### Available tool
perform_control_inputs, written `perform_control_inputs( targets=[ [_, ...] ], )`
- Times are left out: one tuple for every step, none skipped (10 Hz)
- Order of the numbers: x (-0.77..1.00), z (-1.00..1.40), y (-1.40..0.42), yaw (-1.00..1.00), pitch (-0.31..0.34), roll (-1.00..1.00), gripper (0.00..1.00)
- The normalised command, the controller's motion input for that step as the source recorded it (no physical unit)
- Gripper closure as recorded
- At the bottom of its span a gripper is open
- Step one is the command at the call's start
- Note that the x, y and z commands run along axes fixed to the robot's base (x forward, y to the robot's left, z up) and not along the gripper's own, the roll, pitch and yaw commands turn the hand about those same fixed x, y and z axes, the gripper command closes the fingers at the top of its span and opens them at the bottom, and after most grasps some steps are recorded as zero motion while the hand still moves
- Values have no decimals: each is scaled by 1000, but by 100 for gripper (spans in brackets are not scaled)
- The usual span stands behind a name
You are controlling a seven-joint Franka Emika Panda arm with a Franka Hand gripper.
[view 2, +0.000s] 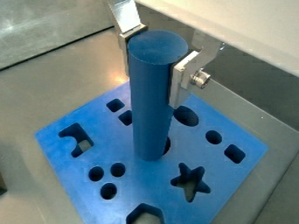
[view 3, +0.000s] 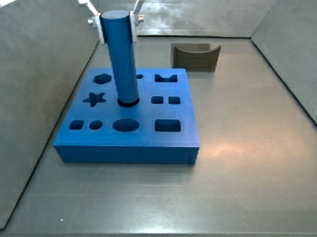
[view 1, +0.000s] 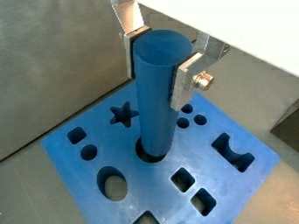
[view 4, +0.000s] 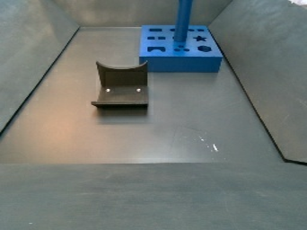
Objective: Insert the round object.
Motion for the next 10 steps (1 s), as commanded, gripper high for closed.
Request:
perform_control_inputs(
  targets=[
    [0,-211,-240,63,-1,-43,100],
    [6,-217,-186,17,0,-53,100],
    [120,-277,-80,0,0,-63,100],
    [206,-394,20,0,0,-26,100],
    [169,-391,49,0,0,-33,100],
    [106,-394,49,0,0,-43,100],
    [26,-429,43,0,-3,-41,100],
    [0,-503,26,0,-23,-21,100],
    [26,-463,6,0,-14,-16,100],
    [100,-297,20,0,0,-6,100]
  ],
)
